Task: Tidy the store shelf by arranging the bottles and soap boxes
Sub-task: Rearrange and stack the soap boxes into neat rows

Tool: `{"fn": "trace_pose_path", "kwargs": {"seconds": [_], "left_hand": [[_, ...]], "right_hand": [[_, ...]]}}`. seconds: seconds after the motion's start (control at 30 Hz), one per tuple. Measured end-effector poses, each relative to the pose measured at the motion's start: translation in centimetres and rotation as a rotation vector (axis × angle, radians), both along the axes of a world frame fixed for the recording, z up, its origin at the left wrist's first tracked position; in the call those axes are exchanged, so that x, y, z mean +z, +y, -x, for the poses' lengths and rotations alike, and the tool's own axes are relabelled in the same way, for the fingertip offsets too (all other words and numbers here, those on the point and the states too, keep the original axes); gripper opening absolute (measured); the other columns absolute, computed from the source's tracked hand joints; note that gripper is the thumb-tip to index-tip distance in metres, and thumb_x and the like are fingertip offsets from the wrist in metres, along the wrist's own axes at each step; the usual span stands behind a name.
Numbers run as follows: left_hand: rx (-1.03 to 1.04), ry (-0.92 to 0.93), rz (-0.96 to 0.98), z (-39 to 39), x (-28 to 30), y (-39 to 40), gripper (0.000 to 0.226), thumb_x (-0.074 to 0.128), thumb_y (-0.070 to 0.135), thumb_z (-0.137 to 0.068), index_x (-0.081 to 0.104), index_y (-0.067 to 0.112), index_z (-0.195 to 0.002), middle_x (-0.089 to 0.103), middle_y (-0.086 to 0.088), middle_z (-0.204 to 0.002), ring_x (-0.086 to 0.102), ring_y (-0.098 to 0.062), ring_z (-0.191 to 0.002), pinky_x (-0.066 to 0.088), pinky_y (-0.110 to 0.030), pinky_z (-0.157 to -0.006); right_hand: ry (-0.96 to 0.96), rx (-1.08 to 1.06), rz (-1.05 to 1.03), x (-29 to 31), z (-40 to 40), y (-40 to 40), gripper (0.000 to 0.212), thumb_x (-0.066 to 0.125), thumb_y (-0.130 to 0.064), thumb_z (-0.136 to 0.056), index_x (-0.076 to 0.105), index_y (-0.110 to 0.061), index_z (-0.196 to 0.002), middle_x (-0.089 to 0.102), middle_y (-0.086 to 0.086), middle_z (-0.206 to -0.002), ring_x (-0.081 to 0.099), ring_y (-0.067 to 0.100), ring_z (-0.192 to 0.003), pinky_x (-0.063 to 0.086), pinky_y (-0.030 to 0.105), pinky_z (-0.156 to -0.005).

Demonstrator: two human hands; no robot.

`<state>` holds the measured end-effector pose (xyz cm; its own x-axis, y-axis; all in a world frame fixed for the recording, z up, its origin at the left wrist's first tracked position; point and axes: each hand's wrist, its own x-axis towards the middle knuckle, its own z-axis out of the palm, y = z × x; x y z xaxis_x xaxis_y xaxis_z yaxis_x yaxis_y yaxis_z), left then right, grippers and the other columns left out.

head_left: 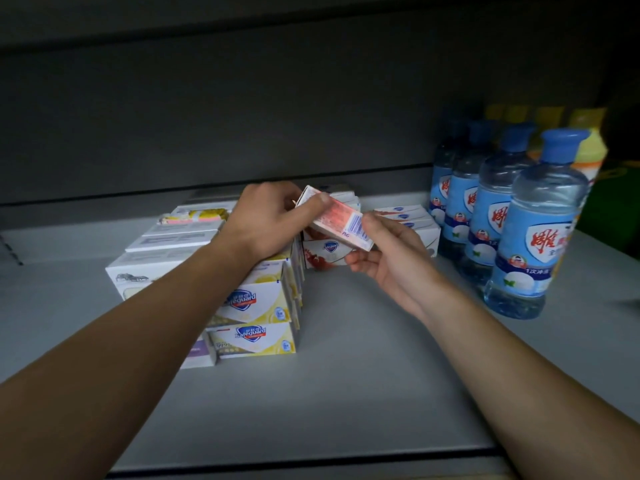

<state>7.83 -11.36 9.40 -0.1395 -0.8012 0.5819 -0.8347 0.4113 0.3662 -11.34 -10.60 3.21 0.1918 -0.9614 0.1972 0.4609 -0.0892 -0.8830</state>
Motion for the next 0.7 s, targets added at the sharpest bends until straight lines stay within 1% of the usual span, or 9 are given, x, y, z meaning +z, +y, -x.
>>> {"fn": "trace_pose_path", "kwargs": {"seconds": [0.1, 0.17, 0.23, 0.33, 0.43, 0.5, 0.57, 0.6, 0.7], "left_hand": [[-0.059, 0.063, 0.003, -0.1, 0.1, 0.2, 0.053, 0.046, 0.073, -0.074, 0.068, 0.029, -0.091, 0.069, 0.013, -0.080, 0.063, 0.000, -0.074, 0.049, -0.023, -0.063], [-0.156, 0.088, -0.001, -0.3, 0.1, 0.5, 0.051, 0.056, 0.068, -0.073, 0.066, 0.032, -0.109, 0.069, 0.017, -0.090, 0.065, 0.002, -0.077, 0.051, -0.015, -0.065], [-0.221, 0.056, -0.014, -0.3, 0.0, 0.6, 0.059, 0.069, 0.059, -0.072, 0.060, 0.031, -0.124, 0.066, 0.020, -0.100, 0.064, 0.001, -0.079, 0.054, -0.017, -0.069], [-0.251, 0.011, -0.028, -0.2, -0.1, 0.7, 0.072, 0.079, 0.046, -0.072, 0.051, 0.032, -0.137, 0.060, 0.021, -0.110, 0.061, 0.002, -0.087, 0.058, -0.028, -0.077], [-0.275, 0.067, -0.010, 0.0, -0.2, 1.0, 0.070, 0.069, 0.055, -0.074, 0.048, 0.036, -0.138, 0.062, 0.018, -0.114, 0.064, -0.002, -0.088, 0.058, -0.031, -0.078], [-0.222, 0.132, -0.030, 0.1, -0.1, 1.0, 0.065, 0.063, 0.057, -0.077, 0.049, 0.036, -0.137, 0.065, 0.015, -0.117, 0.066, -0.004, -0.090, 0.057, -0.032, -0.080], [-0.161, 0.131, -0.039, 0.0, -0.1, 0.9, 0.052, 0.062, 0.052, -0.086, 0.053, 0.032, -0.133, 0.068, 0.012, -0.114, 0.067, -0.003, -0.091, 0.057, -0.030, -0.080], [-0.151, 0.113, -0.031, -0.1, -0.1, 0.8, 0.045, 0.063, 0.049, -0.087, 0.058, 0.030, -0.128, 0.070, 0.011, -0.110, 0.067, -0.001, -0.090, 0.058, -0.029, -0.079], [-0.192, 0.090, 0.041, -0.1, 0.0, 1.2, 0.032, 0.069, 0.042, -0.085, 0.065, 0.029, -0.114, 0.070, 0.016, -0.096, 0.067, 0.003, -0.086, 0.058, -0.025, -0.076]], "right_hand": [[-0.093, 0.054, -0.022, 0.3, 0.1, 0.1, 0.044, 0.066, -0.030, -0.081, 0.062, -0.006, -0.117, 0.071, 0.009, -0.089, 0.067, 0.017, -0.070, 0.056, 0.027, -0.064], [-0.098, 0.046, -0.048, 0.4, 0.1, 0.0, 0.040, 0.060, -0.029, -0.091, 0.059, -0.008, -0.125, 0.071, 0.011, -0.103, 0.070, 0.018, -0.082, 0.057, 0.029, -0.067], [-0.087, -0.008, -0.075, 0.3, 0.1, -0.1, 0.029, 0.054, -0.014, -0.099, 0.057, -0.009, -0.127, 0.069, 0.013, -0.117, 0.071, 0.020, -0.092, 0.059, 0.031, -0.069], [-0.033, -0.089, -0.032, 0.1, 0.2, -0.4, 0.030, 0.052, 0.002, -0.098, 0.057, -0.005, -0.126, 0.068, 0.015, -0.120, 0.070, 0.023, -0.099, 0.059, 0.037, -0.083], [0.082, -0.275, 0.081, 0.2, 0.4, -0.7, 0.040, 0.057, 0.008, -0.092, 0.056, -0.007, -0.129, 0.068, 0.013, -0.121, 0.066, 0.026, -0.111, 0.052, 0.043, -0.098], [0.186, -0.385, 0.187, 0.4, 0.4, -0.5, 0.049, 0.063, 0.007, -0.087, 0.056, -0.014, -0.131, 0.068, 0.008, -0.120, 0.066, 0.022, -0.111, 0.056, 0.035, -0.091], [0.255, -0.404, 0.298, 0.2, 0.1, -0.2, 0.053, 0.067, 0.007, -0.084, 0.057, -0.024, -0.125, 0.069, -0.003, -0.114, 0.069, 0.010, -0.103, 0.057, 0.023, -0.078], [0.272, -0.399, 0.332, 0.2, 0.1, -0.1, 0.054, 0.068, 0.006, -0.083, 0.057, -0.028, -0.123, 0.068, -0.008, -0.111, 0.069, 0.006, -0.100, 0.056, 0.020, -0.075], [0.299, -0.378, 0.377, 0.1, 0.3, -0.1, 0.051, 0.069, 0.002, -0.085, 0.056, -0.028, -0.124, 0.065, -0.014, -0.113, 0.067, 0.001, -0.102, 0.054, 0.017, -0.078]]}}
